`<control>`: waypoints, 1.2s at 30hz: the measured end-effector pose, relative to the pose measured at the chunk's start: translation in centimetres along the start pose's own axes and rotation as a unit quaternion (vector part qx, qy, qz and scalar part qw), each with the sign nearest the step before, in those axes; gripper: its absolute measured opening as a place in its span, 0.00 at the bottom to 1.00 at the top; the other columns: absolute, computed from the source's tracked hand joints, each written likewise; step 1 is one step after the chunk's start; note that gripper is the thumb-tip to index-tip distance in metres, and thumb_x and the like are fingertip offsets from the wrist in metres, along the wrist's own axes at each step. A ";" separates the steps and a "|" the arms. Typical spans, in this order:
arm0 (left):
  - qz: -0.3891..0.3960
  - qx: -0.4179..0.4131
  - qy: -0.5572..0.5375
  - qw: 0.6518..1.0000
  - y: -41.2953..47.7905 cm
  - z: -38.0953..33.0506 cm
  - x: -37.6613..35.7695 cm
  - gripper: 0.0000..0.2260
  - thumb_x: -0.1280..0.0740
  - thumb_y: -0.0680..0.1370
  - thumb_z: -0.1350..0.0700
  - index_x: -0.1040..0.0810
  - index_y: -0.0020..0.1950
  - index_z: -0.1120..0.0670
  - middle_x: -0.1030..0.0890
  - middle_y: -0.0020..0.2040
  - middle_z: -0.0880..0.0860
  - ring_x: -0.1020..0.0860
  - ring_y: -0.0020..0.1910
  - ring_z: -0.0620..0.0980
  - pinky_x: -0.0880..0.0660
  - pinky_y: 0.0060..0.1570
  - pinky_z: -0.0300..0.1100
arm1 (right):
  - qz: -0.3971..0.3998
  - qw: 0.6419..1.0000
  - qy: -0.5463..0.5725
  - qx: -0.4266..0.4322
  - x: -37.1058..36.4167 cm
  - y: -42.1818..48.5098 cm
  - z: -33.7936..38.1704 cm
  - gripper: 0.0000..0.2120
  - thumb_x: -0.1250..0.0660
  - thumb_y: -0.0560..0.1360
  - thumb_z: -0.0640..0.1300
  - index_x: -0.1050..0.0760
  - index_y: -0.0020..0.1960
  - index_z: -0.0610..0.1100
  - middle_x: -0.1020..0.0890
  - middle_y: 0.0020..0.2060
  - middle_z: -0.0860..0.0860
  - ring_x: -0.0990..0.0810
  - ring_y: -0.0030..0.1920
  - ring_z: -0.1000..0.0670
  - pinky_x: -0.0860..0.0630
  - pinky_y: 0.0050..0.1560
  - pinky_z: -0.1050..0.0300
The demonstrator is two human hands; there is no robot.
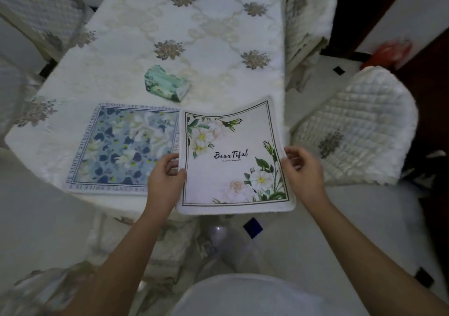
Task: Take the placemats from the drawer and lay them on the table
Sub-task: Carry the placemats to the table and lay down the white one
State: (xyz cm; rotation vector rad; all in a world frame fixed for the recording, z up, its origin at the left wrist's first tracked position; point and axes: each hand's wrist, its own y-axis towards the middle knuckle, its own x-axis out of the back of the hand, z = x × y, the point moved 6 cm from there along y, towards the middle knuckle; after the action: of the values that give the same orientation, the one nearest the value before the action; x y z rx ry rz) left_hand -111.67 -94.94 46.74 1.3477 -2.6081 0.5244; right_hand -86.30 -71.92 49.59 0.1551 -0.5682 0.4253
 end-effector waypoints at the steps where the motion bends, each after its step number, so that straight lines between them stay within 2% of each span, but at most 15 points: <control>1: 0.004 -0.010 -0.006 1.000 -1.1 -0.6 -1.7 0.15 0.34 0.77 0.67 0.24 0.62 0.56 0.21 0.43 0.50 0.26 0.35 0.39 0.28 0.36 0.28 | -0.017 1.000 0.002 -0.007 2.0 -0.7 -0.9 0.08 0.31 0.76 0.36 0.20 0.54 0.45 0.18 0.42 0.53 0.22 0.38 0.61 0.27 0.38 0.71; 4: 0.023 -0.042 -0.024 0.999 -4.5 -2.6 -6.3 0.15 0.35 0.77 0.67 0.23 0.60 0.53 0.17 0.49 0.53 0.22 0.42 0.45 0.24 0.40 0.33 | -0.063 0.998 0.023 -0.015 7.9 -3.3 -3.2 0.09 0.31 0.76 0.36 0.20 0.52 0.47 0.17 0.42 0.53 0.22 0.38 0.58 0.27 0.38 0.70; 6: 0.038 -0.061 -0.021 0.997 -7.0 -4.1 -9.1 0.15 0.34 0.76 0.66 0.23 0.59 0.52 0.16 0.49 0.52 0.21 0.44 0.46 0.23 0.42 0.36 | -0.094 0.995 0.032 -0.019 12.0 -5.4 -4.6 0.11 0.31 0.75 0.36 0.21 0.51 0.51 0.17 0.41 0.57 0.21 0.38 0.57 0.26 0.39 0.69; 9: 0.064 -0.093 -0.014 0.994 -11.5 -6.7 -13.3 0.15 0.34 0.76 0.67 0.22 0.59 0.53 0.16 0.49 0.50 0.20 0.43 0.45 0.24 0.41 0.32 | -0.142 0.988 0.044 -0.039 18.4 -8.9 -7.1 0.11 0.31 0.75 0.38 0.21 0.50 0.54 0.17 0.41 0.58 0.20 0.39 0.57 0.23 0.41 0.63; 11: 0.087 -0.112 -0.009 0.990 -14.3 -8.4 -16.3 0.15 0.34 0.76 0.67 0.22 0.60 0.54 0.16 0.50 0.51 0.20 0.42 0.44 0.24 0.41 0.31 | -0.169 0.983 0.050 -0.051 22.4 -11.2 -8.8 0.10 0.31 0.75 0.39 0.20 0.51 0.52 0.16 0.42 0.57 0.19 0.40 0.55 0.22 0.41 0.59; 15: 0.139 -0.143 -0.005 0.980 -18.4 -11.6 -22.1 0.15 0.34 0.75 0.67 0.22 0.59 0.52 0.16 0.51 0.51 0.20 0.45 0.50 0.21 0.46 0.43 | -0.218 0.972 0.052 -0.073 29.6 -14.6 -11.3 0.08 0.32 0.75 0.38 0.20 0.51 0.50 0.16 0.41 0.56 0.19 0.40 0.54 0.23 0.41 0.61; 16: 0.148 -0.152 -0.008 0.977 -19.0 -12.5 -23.4 0.15 0.34 0.75 0.67 0.21 0.59 0.52 0.16 0.51 0.52 0.19 0.46 0.51 0.21 0.46 0.43 | -0.226 0.970 0.048 -0.079 31.1 -15.1 -11.8 0.08 0.32 0.75 0.38 0.20 0.51 0.49 0.16 0.41 0.56 0.20 0.40 0.55 0.23 0.41 0.62; 19: 0.160 -0.179 -0.001 0.971 -19.8 -14.9 -26.7 0.16 0.33 0.75 0.67 0.21 0.58 0.51 0.16 0.50 0.51 0.20 0.45 0.48 0.25 0.41 0.30 | -0.243 0.965 0.043 -0.093 34.8 -15.4 -13.0 0.07 0.32 0.76 0.39 0.21 0.51 0.49 0.17 0.42 0.58 0.20 0.40 0.58 0.23 0.41 0.64; 22: 0.177 -0.198 -0.012 0.964 -19.6 -17.0 -29.4 0.15 0.33 0.76 0.68 0.21 0.58 0.52 0.17 0.50 0.50 0.20 0.44 0.44 0.25 0.43 0.28 | -0.263 0.959 0.045 -0.099 37.2 -14.2 -13.8 0.07 0.32 0.77 0.40 0.21 0.53 0.48 0.17 0.43 0.57 0.19 0.41 0.57 0.22 0.41 0.62; 25: 0.177 -0.200 -0.023 0.963 -18.0 -18.9 -31.8 0.15 0.33 0.76 0.67 0.21 0.59 0.51 0.17 0.51 0.47 0.20 0.45 0.41 0.23 0.47 0.35 | -0.272 0.957 0.050 -0.090 38.7 -11.3 -14.1 0.07 0.32 0.77 0.40 0.20 0.53 0.48 0.17 0.42 0.57 0.20 0.41 0.58 0.22 0.41 0.62; 29: 0.151 -0.217 -0.050 0.963 -14.5 -21.7 -34.7 0.15 0.33 0.76 0.67 0.21 0.59 0.52 0.17 0.51 0.45 0.20 0.44 0.39 0.23 0.43 0.31 | -0.265 0.959 0.060 -0.078 40.0 -5.4 -14.1 0.07 0.32 0.77 0.41 0.20 0.54 0.48 0.17 0.44 0.56 0.19 0.42 0.56 0.21 0.42 0.60; 32: 0.131 -0.218 -0.070 0.964 -11.6 -23.9 -36.8 0.15 0.33 0.76 0.68 0.21 0.59 0.54 0.18 0.50 0.45 0.21 0.41 0.34 0.24 0.42 0.28 | -0.250 0.964 0.055 -0.069 40.9 -0.7 -13.9 0.08 0.32 0.78 0.41 0.20 0.55 0.48 0.17 0.45 0.56 0.19 0.43 0.55 0.21 0.42 0.62; 36: 0.124 -0.210 -0.090 0.966 -7.9 -26.6 -39.6 0.15 0.34 0.76 0.69 0.21 0.59 0.56 0.18 0.48 0.46 0.22 0.38 0.32 0.24 0.41 0.27 | -0.245 0.966 0.061 -0.058 42.0 4.4 -13.8 0.08 0.32 0.78 0.40 0.20 0.56 0.47 0.17 0.46 0.54 0.19 0.44 0.54 0.22 0.42 0.63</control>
State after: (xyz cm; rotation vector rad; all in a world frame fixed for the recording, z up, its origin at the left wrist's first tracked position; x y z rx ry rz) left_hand -82.78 -59.11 61.49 0.9785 -2.8314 -0.1331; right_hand -49.65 -49.82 61.34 0.1493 -0.4132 -0.0796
